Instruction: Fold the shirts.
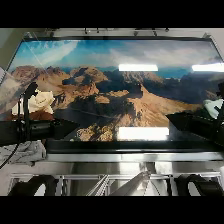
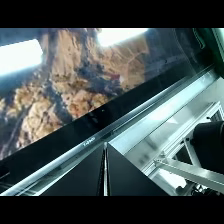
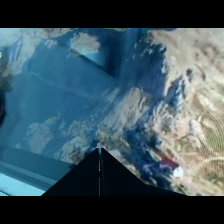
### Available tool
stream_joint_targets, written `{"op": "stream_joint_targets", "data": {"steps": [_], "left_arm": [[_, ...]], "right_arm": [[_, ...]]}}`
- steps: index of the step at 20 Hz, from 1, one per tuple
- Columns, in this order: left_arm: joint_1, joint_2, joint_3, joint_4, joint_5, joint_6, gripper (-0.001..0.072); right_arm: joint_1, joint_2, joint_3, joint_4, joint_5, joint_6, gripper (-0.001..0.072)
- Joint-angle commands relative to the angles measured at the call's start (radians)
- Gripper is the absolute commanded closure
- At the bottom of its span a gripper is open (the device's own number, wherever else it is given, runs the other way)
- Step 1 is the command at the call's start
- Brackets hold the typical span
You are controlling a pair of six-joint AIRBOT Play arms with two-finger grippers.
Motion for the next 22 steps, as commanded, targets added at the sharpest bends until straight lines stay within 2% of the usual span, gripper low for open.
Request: {"op": "stream_joint_targets", "data": {"steps": [1, 5, 6, 8, 9, 11, 13, 16, 19, 22], "left_arm": [[0.000, 0.001, 0.000, 0.000, -0.001, 0.000, 0.0693], [0.011, 0.000, 0.006, 0.019, -0.032, -0.020, 0.0691], [0.043, -0.013, 0.040, 0.090, -0.038, -0.028, 0.0599], [0.157, -0.080, 0.168, 0.308, -0.026, -0.092, 0.0103], [0.229, -0.129, 0.241, 0.397, -0.002, -0.113, -0.0013], [0.381, -0.267, 0.395, 0.539, 0.053, -0.111, -0.0013], [0.500, -0.424, 0.514, 0.645, 0.047, -0.094, -0.0013], [0.615, -0.658, 0.631, 0.681, 0.013, -0.085, -0.0013], [0.635, -0.880, 0.718, 0.677, 0.011, -0.085, -0.0013], [0.588, -1.061, 0.795, 0.671, 0.010, -0.086, -0.0013]], "right_arm": [[0.001, -0.001, -0.001, 0.001, 0.000, 0.000, 0.0690], [0.001, -0.001, -0.001, 0.001, 0.000, 0.000, 0.0690], [0.001, -0.001, -0.001, 0.001, 0.000, 0.000, 0.0690], [0.001, -0.001, -0.001, 0.001, 0.000, 0.000, 0.0690], [0.001, -0.001, -0.001, 0.001, 0.000, 0.000, 0.0690], [0.001, -0.001, -0.001, 0.001, 0.000, 0.000, 0.0689], [0.001, -0.001, -0.001, 0.001, 0.000, 0.000, 0.0690], [0.001, -0.001, -0.001, 0.001, 0.000, 0.000, 0.0690], [0.001, -0.001, -0.001, 0.026, -0.009, 0.000, 0.0690], [0.001, -0.001, -0.001, 0.027, -0.011, 0.000, 0.0690]]}}
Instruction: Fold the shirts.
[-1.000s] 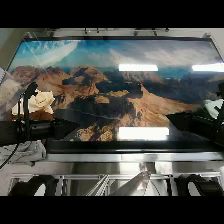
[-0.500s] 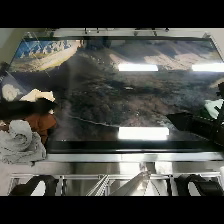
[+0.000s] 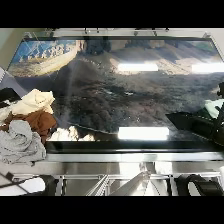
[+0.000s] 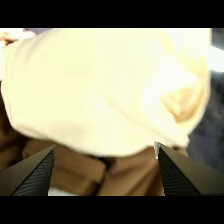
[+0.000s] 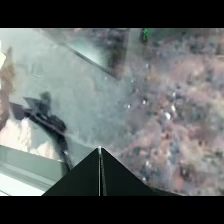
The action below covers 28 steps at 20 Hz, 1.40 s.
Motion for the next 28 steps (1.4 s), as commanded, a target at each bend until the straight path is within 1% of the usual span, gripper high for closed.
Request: {"op": "stream_joint_targets", "data": {"steps": [1, 3, 4, 6, 7, 8, 10, 11, 12, 13, 14, 15, 16, 19, 21, 23, 24, 25, 26, 27, 28], "left_arm": [[-0.035, -0.222, 0.106, 0.016, -0.009, 0.002, -0.0013], [-0.092, -0.300, 0.163, 0.016, -0.019, 0.002, -0.0005], [-0.120, -0.336, 0.197, 0.017, -0.011, 0.000, 0.0106], [-0.171, -0.388, 0.261, 0.014, 0.052, -0.001, 0.0701], [-0.196, -0.400, 0.296, -0.034, 0.085, -0.002, 0.0699], [-0.219, -0.402, 0.334, -0.123, 0.121, 0.010, 0.0700], [-0.286, -0.381, 0.427, -0.439, 0.206, 0.067, 0.0700], [-0.327, -0.362, 0.476, -0.587, 0.253, 0.073, 0.0699], [-0.383, -0.338, 0.531, -0.707, 0.305, 0.076, 0.0699], [-0.449, -0.311, 0.592, -0.772, 0.357, 0.082, 0.0699], [-0.515, -0.286, 0.652, -0.781, 0.394, 0.084, 0.0698], [-0.579, -0.262, 0.697, -0.772, 0.412, 0.105, 0.0697], [-0.647, -0.230, 0.711, -0.755, 0.405, 0.117, 0.0692], [-0.818, -0.157, 0.613, -0.756, 0.319, 0.142, 0.0691], [-0.913, -0.152, 0.530, -0.755, 0.301, 0.143, 0.0693], [-0.989, -0.152, 0.428, -0.702, 0.259, 0.143, 0.0683], [-1.017, -0.152, 0.377, -0.658, 0.232, 0.142, 0.0405], [-1.034, -0.152, 0.338, -0.624, 0.213, 0.142, 0.0105], [-1.038, -0.152, 0.311, -0.623, 0.214, 0.141, -0.0013], [-1.028, -0.152, 0.301, -0.626, 0.230, 0.140, -0.0013], [-1.006, -0.152, 0.302, -0.626, 0.266, 0.122, -0.0013]], "right_arm": [[0.001, -0.001, 0.000, 0.008, -0.003, 0.000, 0.0690], [0.001, -0.001, 0.000, 0.011, -0.003, 0.000, 0.0690], [0.001, -0.001, 0.000, 0.012, -0.003, 0.000, 0.0690], [0.001, -0.001, 0.000, 0.012, -0.003, 0.000, 0.0690], [0.001, -0.001, 0.000, 0.023, -0.003, 0.000, 0.0689], [0.001, -0.001, 0.000, 0.037, -0.003, 0.000, 0.0690], [0.001, -0.001, 0.000, 0.057, -0.003, 0.000, 0.0690], [0.001, -0.001, 0.000, 0.062, -0.003, 0.000, 0.0690], [0.001, -0.001, 0.000, 0.064, -0.003, 0.000, 0.0689], [0.001, -0.001, 0.000, 0.064, -0.003, 0.000, 0.0690], [0.001, -0.001, 0.000, 0.063, -0.003, 0.000, 0.0689], [0.001, -0.001, 0.000, 0.063, -0.003, 0.000, 0.0689], [0.001, -0.001, 0.000, 0.064, -0.003, 0.000, 0.0689], [0.001, -0.001, 0.000, 0.064, -0.002, 0.000, 0.0689], [0.001, -0.001, 0.000, 0.063, 0.000, 0.000, 0.0689], [0.001, -0.001, 0.000, 0.063, 0.000, 0.000, 0.0689], [0.001, -0.001, 0.000, 0.063, 0.000, 0.000, 0.0689], [0.001, -0.001, 0.000, 0.063, 0.000, 0.000, 0.0677], [0.001, -0.001, 0.000, 0.063, 0.003, 0.001, 0.0513], [0.000, -0.002, 0.000, 0.063, 0.005, 0.001, 0.0246], [-0.002, -0.009, 0.000, 0.063, 0.008, 0.012, 0.0186]]}}
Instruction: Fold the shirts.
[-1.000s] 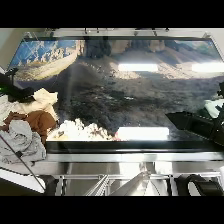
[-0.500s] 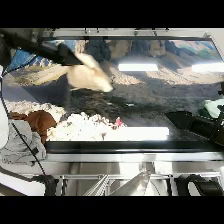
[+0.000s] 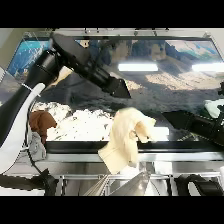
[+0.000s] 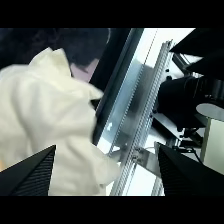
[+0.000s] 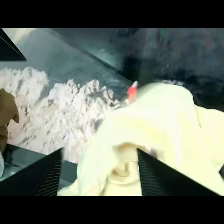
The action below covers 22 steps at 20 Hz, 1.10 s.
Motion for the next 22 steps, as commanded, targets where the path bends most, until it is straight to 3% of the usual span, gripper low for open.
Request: {"op": "stream_joint_targets", "data": {"steps": [1, 4, 6, 10, 12, 16, 17, 21, 22], "left_arm": [[0.013, 0.005, -0.056, 0.028, 0.060, -0.041, -0.0013], [0.090, 0.030, -0.122, 0.020, 0.248, -0.093, 0.0002], [0.120, 0.105, -0.278, 0.024, 0.258, -0.084, 0.0001], [0.192, 0.285, -0.649, 0.031, 0.099, -0.045, 0.0001], [0.234, 0.335, -0.805, 0.030, -0.014, -0.040, 0.0002], [0.259, 0.341, -0.986, 0.029, -0.103, -0.039, 0.0001], [0.259, 0.341, -1.019, 0.028, -0.132, -0.039, 0.0002], [0.257, 0.341, -1.096, 0.019, -0.211, -0.038, 0.0002], [0.257, 0.341, -1.104, 0.020, -0.225, -0.038, 0.0002]], "right_arm": [[-0.005, -0.024, 0.000, -0.006, 0.011, 0.035, 0.0187], [-0.047, -0.151, 0.000, -0.067, 0.089, 0.053, 0.0187], [-0.085, -0.295, 0.000, -0.133, 0.140, 0.031, 0.0187], [-0.103, -0.554, 0.000, -0.187, 0.096, -0.032, 0.0188], [-0.103, -0.665, 0.000, -0.161, 0.071, -0.080, 0.0188], [-0.082, -0.818, 0.000, -0.045, 0.049, -0.188, 0.0192], [-0.062, -0.846, 0.000, -0.015, 0.043, -0.203, 0.0237], [0.018, -0.903, 0.000, 0.132, 0.036, -0.282, 0.0284], [0.025, -0.903, 0.000, 0.160, 0.032, -0.294, 0.0393]]}}
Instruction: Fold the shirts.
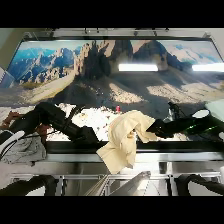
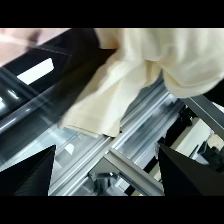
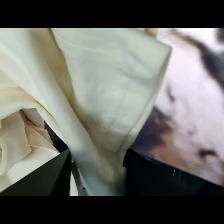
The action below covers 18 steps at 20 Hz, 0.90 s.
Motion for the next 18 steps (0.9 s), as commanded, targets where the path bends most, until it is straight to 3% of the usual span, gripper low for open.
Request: {"op": "stream_joint_targets", "data": {"steps": [1, 2, 3, 8, 14, 18], "left_arm": [[0.003, 0.003, -0.062, -0.003, -0.084, 0.001, 0.0002], [0.003, 0.003, -0.067, -0.003, -0.095, 0.001, 0.0002], [0.003, 0.003, -0.067, -0.003, -0.103, 0.003, 0.0002], [0.003, 0.000, -0.066, -0.111, -0.141, 0.115, 0.0004], [-0.002, -0.158, -0.054, -0.108, -0.134, 0.138, 0.0003], [-0.110, -0.212, -0.046, -0.174, -0.124, 0.190, 0.0006]], "right_arm": [[0.039, -0.037, 0.000, 0.121, -0.019, -0.065, 0.0422], [0.039, -0.037, 0.000, 0.128, -0.018, -0.064, 0.0434], [0.039, -0.036, 0.000, 0.127, -0.018, -0.065, 0.0511], [0.039, -0.036, 0.000, 0.128, -0.016, -0.072, 0.0504], [0.039, -0.035, 0.000, 0.154, 0.006, -0.086, 0.0505], [0.039, -0.032, 0.001, 0.174, 0.006, -0.087, 0.0504]]}}
